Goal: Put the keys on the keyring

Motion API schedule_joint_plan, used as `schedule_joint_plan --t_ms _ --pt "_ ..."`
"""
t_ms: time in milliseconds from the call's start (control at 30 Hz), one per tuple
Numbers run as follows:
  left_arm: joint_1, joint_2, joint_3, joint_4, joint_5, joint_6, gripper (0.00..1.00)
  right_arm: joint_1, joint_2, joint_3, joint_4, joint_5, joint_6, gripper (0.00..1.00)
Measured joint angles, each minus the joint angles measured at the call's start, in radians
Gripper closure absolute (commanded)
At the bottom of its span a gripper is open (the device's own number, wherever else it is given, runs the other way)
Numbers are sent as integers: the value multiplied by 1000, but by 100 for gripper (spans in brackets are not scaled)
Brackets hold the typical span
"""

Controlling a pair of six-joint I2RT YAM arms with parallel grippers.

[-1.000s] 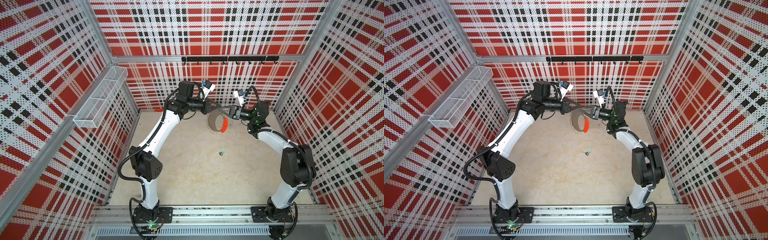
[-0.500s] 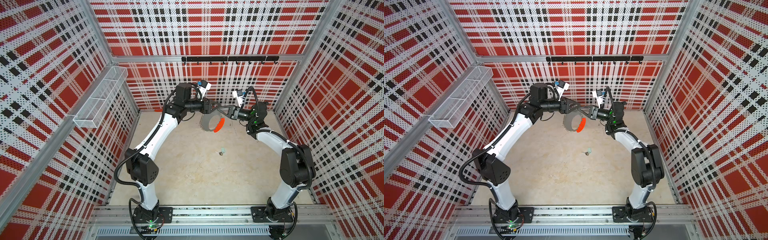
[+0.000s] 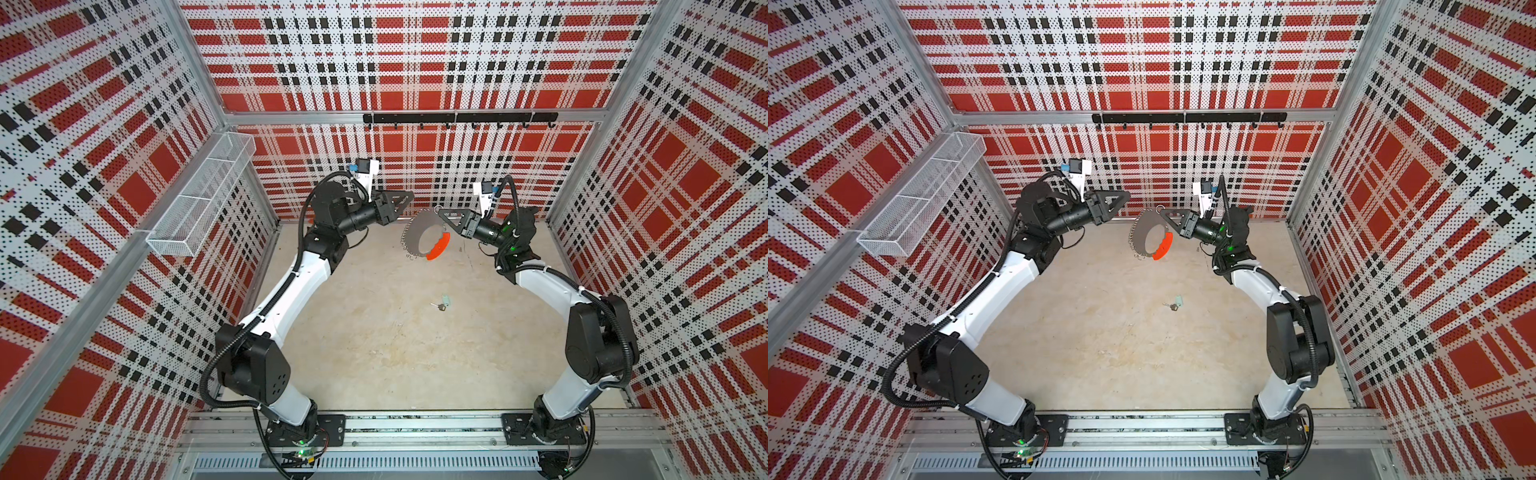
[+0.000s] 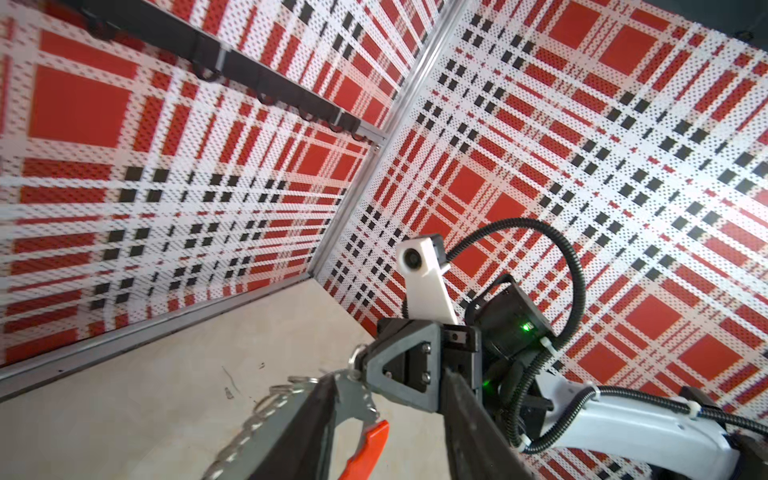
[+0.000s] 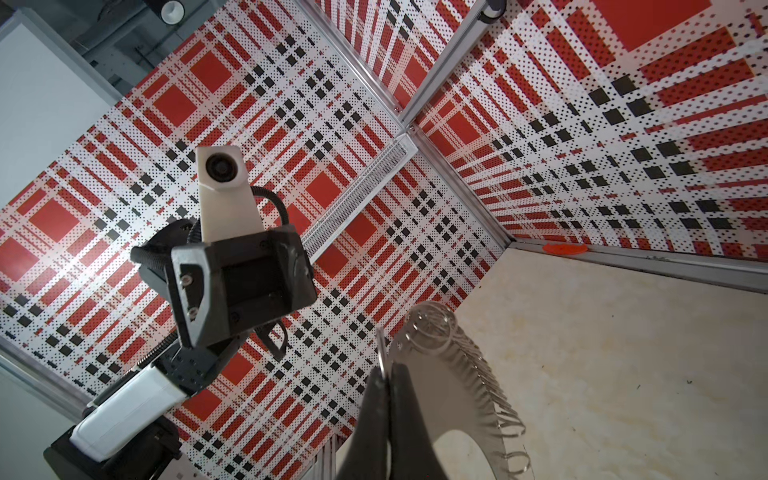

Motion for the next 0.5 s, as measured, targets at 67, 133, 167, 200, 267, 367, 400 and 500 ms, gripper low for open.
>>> schedule_joint_plan --t_ms 67,133,167,200,267,367,400,500 --pt "-23 22 -3 30 8 -18 55 4 -2 -14 4 12 6 100" --pt "-41 47 -2 53 16 -32 55 6 -3 -23 5 20 11 100" --pt "-47 55 -2 59 21 -37 54 6 -3 -24 6 21 11 100" --pt "-50 66 -2 64 27 -42 54 6 -5 -26 6 23 13 100" --pt "-51 79 -2 71 32 -47 53 6 -10 -26 6 24 15 100" --pt "-50 91 -2 74 34 -53 49 6 -19 -26 11 24 18 100" --pt "-50 91 -2 77 34 -55 48 6 -23 -26 14 24 18 100" --pt "-48 92 -2 85 35 -58 45 8 -30 -26 18 24 18 100"
